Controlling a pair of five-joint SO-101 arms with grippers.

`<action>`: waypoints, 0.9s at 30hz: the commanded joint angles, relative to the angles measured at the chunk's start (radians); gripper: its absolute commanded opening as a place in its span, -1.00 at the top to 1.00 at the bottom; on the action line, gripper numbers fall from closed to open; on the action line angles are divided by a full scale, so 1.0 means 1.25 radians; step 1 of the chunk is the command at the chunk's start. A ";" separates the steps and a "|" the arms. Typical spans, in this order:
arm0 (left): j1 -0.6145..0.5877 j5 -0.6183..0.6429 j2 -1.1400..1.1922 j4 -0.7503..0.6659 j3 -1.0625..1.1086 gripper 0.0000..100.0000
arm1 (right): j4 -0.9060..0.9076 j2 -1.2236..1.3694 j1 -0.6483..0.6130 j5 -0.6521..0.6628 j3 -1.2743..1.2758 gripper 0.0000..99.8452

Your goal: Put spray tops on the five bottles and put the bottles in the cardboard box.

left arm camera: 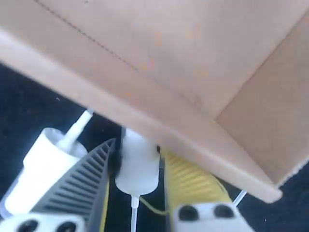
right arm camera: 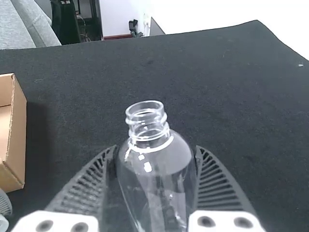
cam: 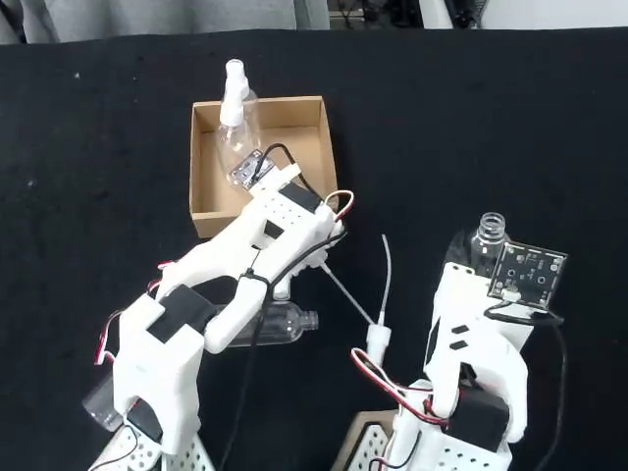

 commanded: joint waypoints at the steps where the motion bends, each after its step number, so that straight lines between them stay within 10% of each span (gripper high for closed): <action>1: -0.012 0.001 -0.012 0.011 -0.017 0.94 | -0.025 -0.075 0.017 0.001 -0.007 0.81; 27: -0.013 -0.044 -0.103 0.141 -0.023 0.94 | -0.025 -0.075 0.017 0.001 -0.007 0.81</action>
